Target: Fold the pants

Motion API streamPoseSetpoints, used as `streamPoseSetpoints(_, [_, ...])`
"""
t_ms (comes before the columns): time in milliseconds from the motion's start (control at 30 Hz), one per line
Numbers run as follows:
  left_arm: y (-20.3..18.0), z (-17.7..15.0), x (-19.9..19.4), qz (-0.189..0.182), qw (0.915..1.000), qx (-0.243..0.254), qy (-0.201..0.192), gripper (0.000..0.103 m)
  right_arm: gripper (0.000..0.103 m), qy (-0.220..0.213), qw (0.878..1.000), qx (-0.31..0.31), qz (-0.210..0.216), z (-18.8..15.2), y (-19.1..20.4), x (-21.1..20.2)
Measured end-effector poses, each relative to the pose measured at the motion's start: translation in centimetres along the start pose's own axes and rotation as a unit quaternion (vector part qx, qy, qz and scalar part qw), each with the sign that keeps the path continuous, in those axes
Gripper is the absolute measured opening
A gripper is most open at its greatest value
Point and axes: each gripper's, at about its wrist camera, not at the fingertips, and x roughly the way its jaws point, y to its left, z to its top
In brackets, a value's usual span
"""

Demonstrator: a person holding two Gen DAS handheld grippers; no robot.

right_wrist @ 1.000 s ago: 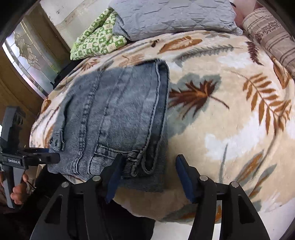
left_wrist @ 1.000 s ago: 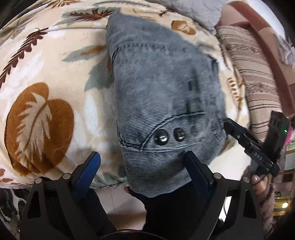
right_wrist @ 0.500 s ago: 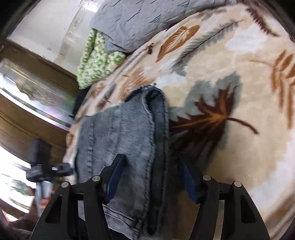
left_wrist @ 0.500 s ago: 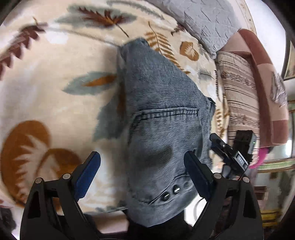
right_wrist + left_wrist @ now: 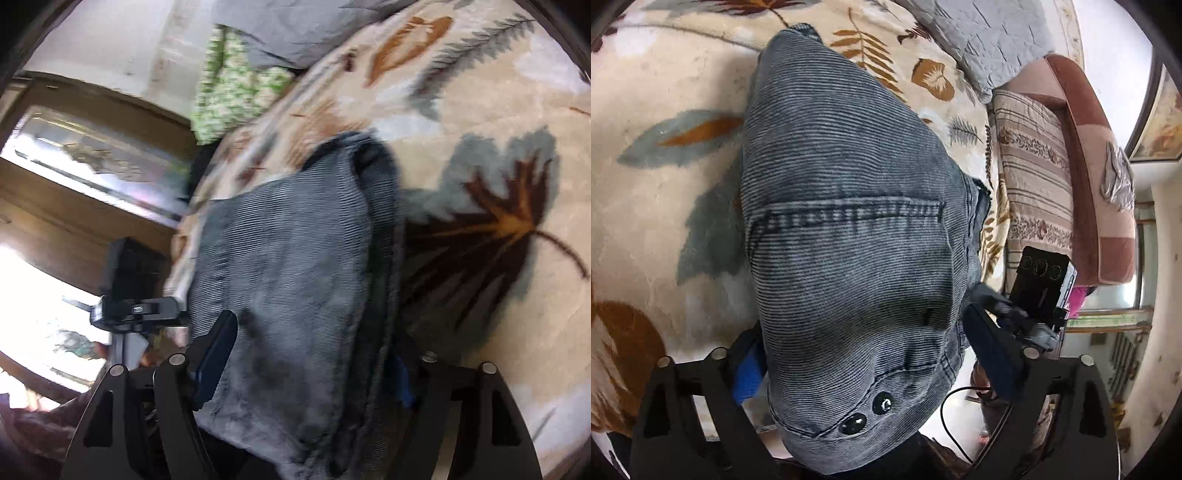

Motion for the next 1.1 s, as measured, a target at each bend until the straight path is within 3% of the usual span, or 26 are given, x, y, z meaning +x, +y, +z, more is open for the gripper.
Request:
streamPoseSetpoints(67, [-0.2,-0.1,0.4,0.031,0.9994,0.014,0.002,0.080,0.056,0.010,0.999,-0.020,-0.045,-0.4,-0.1,0.5])
streamPoseSetpoints(167, [-1.2,-0.6,-0.4,0.048,0.9983,0.029,-0.012,0.055,0.047,-0.006,0.999,0.001,-0.053,-0.4,0.6,0.1])
streamPoseSetpoints(200, [-1.9,-0.8,-1.0,0.059,0.9970,0.047,-0.018,0.047,0.046,-0.005,0.998,-0.008,-0.057,-0.5,1.3,0.1])
streamPoseSetpoints(267, [-2.7,-1.0,-1.7,0.068,0.9952,0.064,-0.028,0.041,0.046,-0.002,0.998,-0.022,-0.052,-0.5,3.0,0.2])
streamPoseSetpoints(467, [-4.0,0.3,-5.2,0.081,0.9909,0.085,-0.065,0.040,0.047,-0.001,0.998,-0.041,-0.049,1.3,6.0,0.4])
streamPoseSetpoints(800, [-6.1,9.0,-11.0,0.130,0.9742,0.115,-0.144,0.041,0.049,-0.039,0.994,-0.096,-0.041,10.2,10.6,3.0])
streamPoseSetpoints(1000, [-4.1,13.9,-10.0,0.163,0.9671,0.112,-0.160,0.044,0.052,-0.059,0.993,-0.091,-0.046,15.5,9.6,6.2])
streamPoseSetpoints(1100, [-1.3,15.7,-7.6,0.180,0.9700,0.085,-0.140,0.045,0.052,-0.047,0.991,-0.094,-0.084,17.3,8.2,9.0])
